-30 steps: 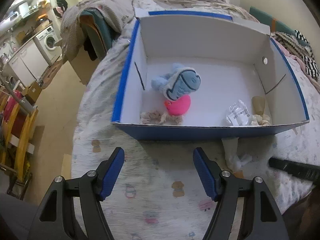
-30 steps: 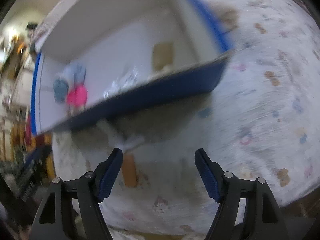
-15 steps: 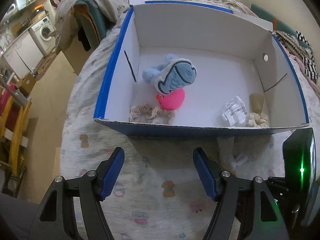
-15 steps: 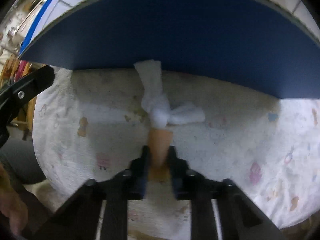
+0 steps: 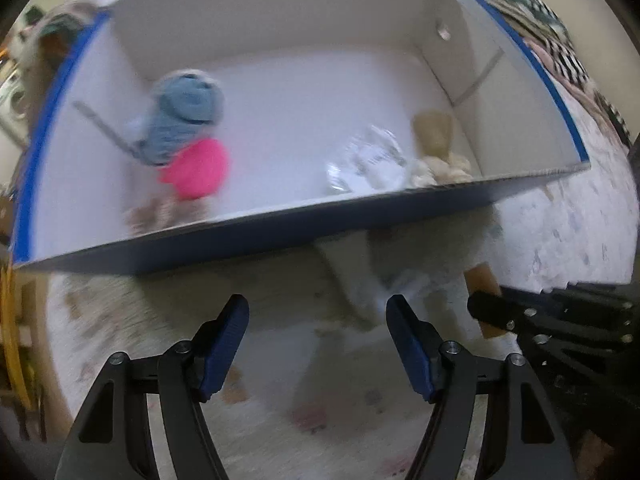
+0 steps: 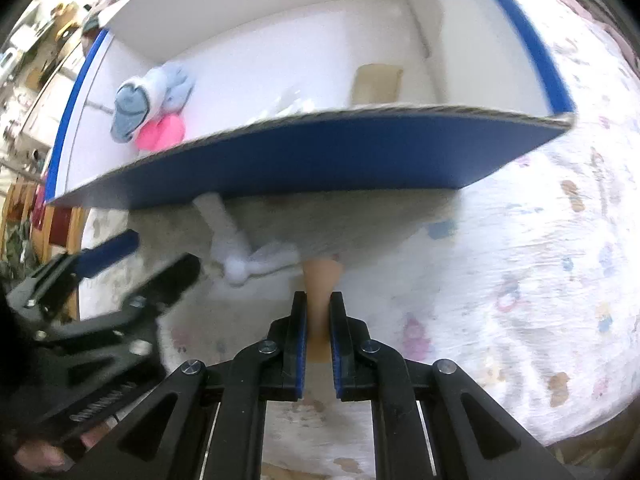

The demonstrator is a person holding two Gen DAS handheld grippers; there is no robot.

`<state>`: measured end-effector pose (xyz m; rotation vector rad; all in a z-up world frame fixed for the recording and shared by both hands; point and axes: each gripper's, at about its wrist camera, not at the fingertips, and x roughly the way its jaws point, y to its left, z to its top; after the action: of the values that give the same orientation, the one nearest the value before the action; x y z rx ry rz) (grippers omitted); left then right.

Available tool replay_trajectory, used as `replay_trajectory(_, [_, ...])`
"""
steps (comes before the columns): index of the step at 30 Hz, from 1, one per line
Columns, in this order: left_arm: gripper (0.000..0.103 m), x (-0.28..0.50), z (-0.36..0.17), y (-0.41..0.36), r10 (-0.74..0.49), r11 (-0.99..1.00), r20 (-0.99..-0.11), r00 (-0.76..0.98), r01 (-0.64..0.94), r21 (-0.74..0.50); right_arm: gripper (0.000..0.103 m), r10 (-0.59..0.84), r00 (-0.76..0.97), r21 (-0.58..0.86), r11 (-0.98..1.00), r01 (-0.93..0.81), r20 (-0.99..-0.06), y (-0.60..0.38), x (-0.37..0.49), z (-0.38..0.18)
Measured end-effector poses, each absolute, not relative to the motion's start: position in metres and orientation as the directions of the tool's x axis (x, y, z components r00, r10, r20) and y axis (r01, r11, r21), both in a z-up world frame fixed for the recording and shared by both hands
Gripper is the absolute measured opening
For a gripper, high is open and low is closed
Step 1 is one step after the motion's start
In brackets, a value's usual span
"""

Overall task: Organize soft objects
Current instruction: 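Grasp the white cloth with the left tool while the right tool grasps the orange foam cylinder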

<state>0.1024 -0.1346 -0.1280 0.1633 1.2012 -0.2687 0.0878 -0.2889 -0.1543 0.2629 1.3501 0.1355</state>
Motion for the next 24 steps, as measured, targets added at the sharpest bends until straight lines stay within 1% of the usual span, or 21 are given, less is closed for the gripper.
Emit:
replay_trajectory(3, [0.068, 0.11, -0.144, -0.152, -0.144, 0.936, -0.951, 0.275, 0.351, -0.04, 0.012, 0.239, 0.215, 0.26, 0.963, 0.075, -0.947, -0.295, 0.095, -0.152])
replay_trajectory(8, [0.068, 0.12, -0.16, -0.162, -0.129, 0.928, -0.957, 0.259, 0.371, -0.025, 0.012, 0.244, 0.201, 0.263, 0.962, 0.072, -0.949, -0.284, 0.097, -0.151])
replay_trajectory(9, [0.068, 0.121, -0.162, -0.162, -0.133, 0.925, -0.957, 0.257, 0.378, -0.027, 0.012, 0.242, 0.2, 0.26, 0.963, 0.068, -0.949, -0.296, 0.1, -0.16])
replay_trajectory(12, [0.067, 0.13, -0.172, -0.162, -0.156, 0.922, -0.964, 0.216, 0.381, -0.064, 0.012, 0.242, 0.201, 0.26, 0.963, 0.066, -0.949, -0.302, 0.101, -0.161])
replay_trajectory(13, [0.06, 0.132, -0.174, -0.161, -0.163, 0.923, -0.965, 0.207, 0.377, -0.076, 0.012, 0.241, 0.203, 0.259, 0.964, 0.067, -0.949, -0.303, 0.101, -0.16])
replay_trajectory(14, [0.049, 0.134, -0.175, -0.162, -0.169, 0.923, -0.965, 0.2, 0.376, -0.083, 0.012, 0.24, 0.205, 0.258, 0.964, 0.067, -0.949, -0.302, 0.101, -0.16])
replay_trajectory(15, [0.043, 0.135, -0.176, -0.164, -0.172, 0.919, -0.965, 0.199, 0.384, -0.084, 0.012, 0.239, 0.207, 0.258, 0.964, 0.068, -0.949, -0.302, 0.101, -0.16])
replay_trajectory(16, [0.029, 0.135, -0.176, -0.167, -0.177, 0.911, -0.965, 0.195, 0.404, -0.086, 0.012, 0.237, 0.209, 0.256, 0.964, 0.068, -0.949, -0.302, 0.101, -0.159])
replay_trajectory(17, [0.026, 0.134, -0.176, -0.169, -0.189, 0.902, -0.964, 0.185, 0.421, -0.096, 0.012, 0.234, 0.21, 0.253, 0.965, 0.07, -0.949, -0.3, 0.101, -0.16])
replay_trajectory(19, [0.025, 0.133, -0.175, -0.172, -0.233, 0.887, -0.961, 0.148, 0.439, -0.147, 0.012, 0.23, 0.209, 0.249, 0.966, 0.073, -0.951, -0.301, 0.1, -0.16])
replay_trajectory(24, [0.024, 0.134, -0.172, -0.168, -0.23, 0.888, -0.962, 0.147, 0.436, -0.146, 0.012, 0.223, 0.205, 0.244, 0.966, 0.08, -0.953, -0.301, 0.1, -0.162])
